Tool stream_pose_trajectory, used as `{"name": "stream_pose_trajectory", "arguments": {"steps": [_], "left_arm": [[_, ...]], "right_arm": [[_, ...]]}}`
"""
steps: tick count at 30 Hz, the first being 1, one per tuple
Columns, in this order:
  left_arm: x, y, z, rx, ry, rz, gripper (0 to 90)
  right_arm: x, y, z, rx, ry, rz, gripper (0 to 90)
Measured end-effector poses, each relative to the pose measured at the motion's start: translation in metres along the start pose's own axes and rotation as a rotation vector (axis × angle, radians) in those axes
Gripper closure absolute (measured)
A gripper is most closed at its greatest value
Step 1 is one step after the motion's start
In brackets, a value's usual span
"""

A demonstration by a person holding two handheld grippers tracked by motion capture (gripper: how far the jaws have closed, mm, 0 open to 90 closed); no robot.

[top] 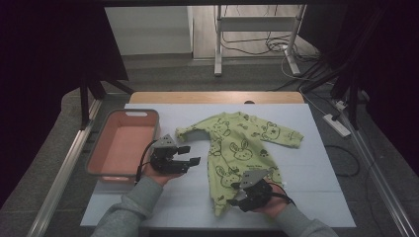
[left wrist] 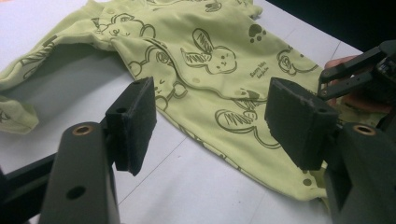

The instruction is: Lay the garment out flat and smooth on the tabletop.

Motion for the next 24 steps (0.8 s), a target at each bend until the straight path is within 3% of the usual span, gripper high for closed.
{"name": "stream_pose_trajectory", "arguments": {"steps": [4,7,9,12,19,21,24], "left_arm": [[0.000,0.000,0.000,-0.001,0.000,0.000,34.1],[0.000,0.000,0.000,-0.004,-0.001,0.002,34.1],[0.000,0.000,0.001,0.002,0.000,0.003,34.0],[0.000,0.000,0.000,-0.001,-0.001,0.000,34.1],[0.001,0.000,0.001,0.002,-0.001,-0.004,34.0],[0.001,0.000,0.002,0.005,-0.001,-0.005,34.0],[0.001,0.000,0.002,0.006,-0.001,-0.006,34.1]], "right_arm": [[-0.006,0.000,0.004,0.036,-0.023,0.027,48.7],[-0.007,0.002,0.003,0.026,-0.024,0.032,66.1],[-0.006,0.003,0.000,0.004,-0.033,0.039,70.8],[-0.004,0.005,-0.002,-0.017,-0.029,0.042,72.0],[0.020,0.018,-0.008,-0.075,-0.032,-0.057,71.7],[0.028,0.021,-0.014,-0.089,-0.031,-0.087,71.3],[0.032,0.025,-0.029,-0.159,-0.017,-0.113,70.8]]}}
Point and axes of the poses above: each handheld gripper's, and its own axes: x roughly backward along the jaws, y roughly out of its top, z roughly to its left, the point moved 2 cm from there along -x, roughly forward along the jaws, and after that the axes turned 8 degrees about -y, right-handed, at the moved point
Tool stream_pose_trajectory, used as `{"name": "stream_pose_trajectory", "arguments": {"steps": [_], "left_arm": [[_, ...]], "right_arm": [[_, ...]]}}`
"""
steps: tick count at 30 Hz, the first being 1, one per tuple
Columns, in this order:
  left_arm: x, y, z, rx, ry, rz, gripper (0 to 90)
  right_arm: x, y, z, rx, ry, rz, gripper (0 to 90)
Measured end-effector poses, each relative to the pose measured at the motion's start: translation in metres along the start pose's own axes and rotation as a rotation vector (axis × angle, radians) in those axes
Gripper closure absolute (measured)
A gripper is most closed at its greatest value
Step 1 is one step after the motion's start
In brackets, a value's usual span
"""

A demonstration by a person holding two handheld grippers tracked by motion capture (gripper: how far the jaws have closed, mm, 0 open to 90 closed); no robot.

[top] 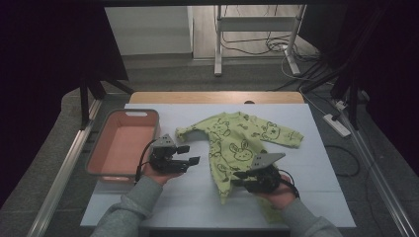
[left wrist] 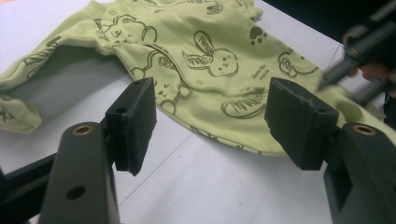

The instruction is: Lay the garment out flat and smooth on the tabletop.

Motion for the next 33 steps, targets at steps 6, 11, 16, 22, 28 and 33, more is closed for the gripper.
{"name": "stream_pose_trajectory", "arguments": {"steps": [6,11,16,22,28,33], "left_arm": [[-0.001,0.000,0.000,-0.002,-0.001,0.006,33.9],[0.000,-0.001,0.001,0.003,0.001,0.005,33.9],[0.000,-0.001,0.001,0.000,0.002,0.008,33.9],[0.000,-0.001,0.000,-0.001,0.002,0.004,33.9],[-0.001,-0.001,0.000,-0.002,0.001,0.006,33.9],[-0.001,-0.001,0.000,-0.002,0.000,0.008,33.9]], "right_arm": [[-0.023,0.004,-0.035,-0.159,0.001,0.006,70.0],[-0.045,-0.002,-0.062,-0.289,-0.083,0.043,63.8],[-0.044,-0.001,-0.076,-0.323,-0.183,0.006,58.1],[-0.027,0.012,-0.057,-0.214,-0.191,-0.084,57.6],[-0.036,0.017,-0.028,-0.076,-0.105,-0.048,57.0],[-0.053,0.020,-0.027,-0.029,-0.135,0.002,52.1]]}}
Point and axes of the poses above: each handheld gripper's, and its own axes: x roughly backward along the jaws, y roughly out of its top, z roughly to its left, the point moved 2 cm from there along -x, roughly forward along the jaws, and after that the axes turned 8 degrees about -y, right-handed, at the moved point
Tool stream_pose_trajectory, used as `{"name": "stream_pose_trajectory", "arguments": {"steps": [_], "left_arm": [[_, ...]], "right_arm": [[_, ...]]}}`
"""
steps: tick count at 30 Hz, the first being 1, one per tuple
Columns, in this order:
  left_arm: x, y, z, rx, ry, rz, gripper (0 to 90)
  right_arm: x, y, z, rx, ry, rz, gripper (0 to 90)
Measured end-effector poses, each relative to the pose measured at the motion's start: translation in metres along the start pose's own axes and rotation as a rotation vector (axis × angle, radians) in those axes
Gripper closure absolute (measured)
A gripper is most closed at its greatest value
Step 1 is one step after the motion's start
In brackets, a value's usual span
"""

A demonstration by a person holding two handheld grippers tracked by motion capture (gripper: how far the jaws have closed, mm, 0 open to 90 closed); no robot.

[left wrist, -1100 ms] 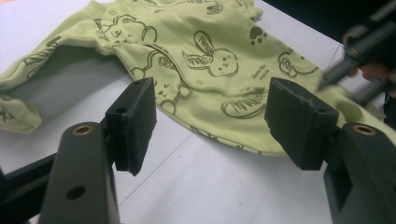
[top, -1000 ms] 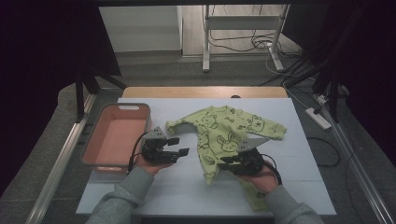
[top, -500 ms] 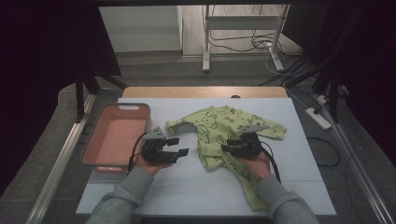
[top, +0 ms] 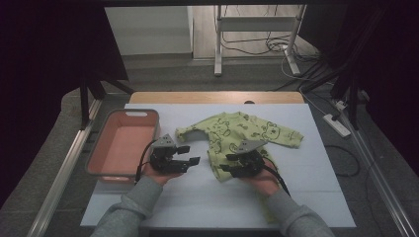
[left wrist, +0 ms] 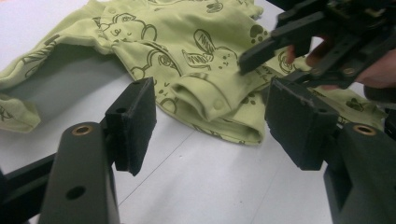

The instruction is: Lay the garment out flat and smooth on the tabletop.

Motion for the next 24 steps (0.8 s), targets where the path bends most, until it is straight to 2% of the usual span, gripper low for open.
{"name": "stream_pose_trajectory", "arguments": {"steps": [1,5,9,11,13,18,24], "left_arm": [[0.000,0.000,0.000,0.000,0.000,0.000,33.9],[0.000,0.000,0.000,0.000,0.001,0.001,33.9],[0.001,0.000,0.000,0.000,0.000,-0.001,34.0],[0.001,0.000,0.000,0.000,0.001,-0.002,33.9],[0.001,0.000,0.000,-0.001,0.002,-0.003,33.9],[0.001,0.000,0.000,-0.001,0.003,-0.004,33.9],[0.004,0.000,0.001,-0.001,0.005,-0.012,33.9]], "right_arm": [[-0.004,0.001,0.000,-0.002,0.001,0.005,51.9],[-0.017,0.002,-0.002,0.045,-0.039,0.051,50.1],[-0.027,-0.003,-0.009,0.037,-0.067,0.094,51.0],[-0.029,-0.005,-0.012,0.027,-0.071,0.103,56.6],[-0.029,-0.005,-0.014,0.003,-0.058,0.092,62.1],[-0.020,-0.001,-0.016,-0.024,-0.041,0.040,68.3],[-0.009,0.003,-0.011,-0.039,-0.005,-0.006,70.4]]}}
Point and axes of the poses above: each handheld gripper's, and its own axes: x roughly backward along the jaws, y roughly out of its top, z roughly to its left, the point moved 2 cm from there along -x, roughly forward along the jaws, and after that the axes turned 8 degrees about -y, right-handed, at the moved point
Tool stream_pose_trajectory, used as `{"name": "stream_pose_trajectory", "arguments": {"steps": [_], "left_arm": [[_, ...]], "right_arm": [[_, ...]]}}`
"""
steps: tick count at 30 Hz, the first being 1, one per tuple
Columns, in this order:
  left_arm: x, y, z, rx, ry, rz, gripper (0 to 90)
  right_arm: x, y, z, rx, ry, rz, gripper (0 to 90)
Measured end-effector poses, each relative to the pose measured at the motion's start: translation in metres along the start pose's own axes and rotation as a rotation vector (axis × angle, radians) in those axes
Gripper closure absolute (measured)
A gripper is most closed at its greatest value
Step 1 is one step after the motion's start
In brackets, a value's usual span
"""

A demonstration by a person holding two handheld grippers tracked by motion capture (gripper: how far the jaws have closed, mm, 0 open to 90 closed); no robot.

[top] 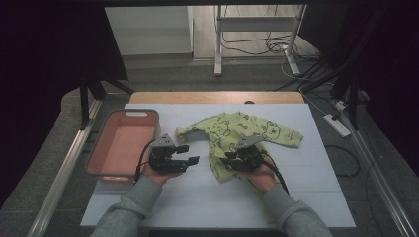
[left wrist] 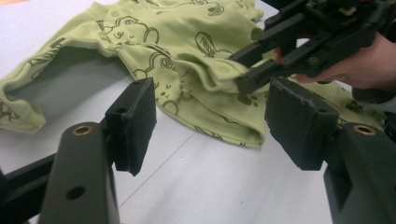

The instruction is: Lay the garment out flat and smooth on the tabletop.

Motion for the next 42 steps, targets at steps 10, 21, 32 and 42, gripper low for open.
{"name": "stream_pose_trajectory", "arguments": {"steps": [10,21,32,42], "left_arm": [[0.001,0.000,0.000,0.002,0.004,-0.004,34.0],[0.001,0.000,0.000,0.002,0.004,-0.006,34.0],[0.002,0.000,0.001,0.005,0.004,-0.008,34.0],[0.001,0.000,0.001,0.006,0.005,-0.007,33.9]], "right_arm": [[0.018,-0.003,0.016,0.007,0.072,-0.036,71.9],[0.028,-0.007,0.024,0.009,0.086,-0.060,71.8],[0.033,-0.010,0.030,0.003,0.108,-0.075,71.7],[0.046,-0.016,0.046,0.027,0.159,-0.083,71.7]]}}
Point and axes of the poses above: each handheld gripper's, and its own axes: x roughly backward along the jaws, y roughly out of its top, z roughly to its left, the point moved 2 cm from there along -x, roughly forward along the jaws, and after that the axes turned 8 degrees about -y, right-handed, at the moved point
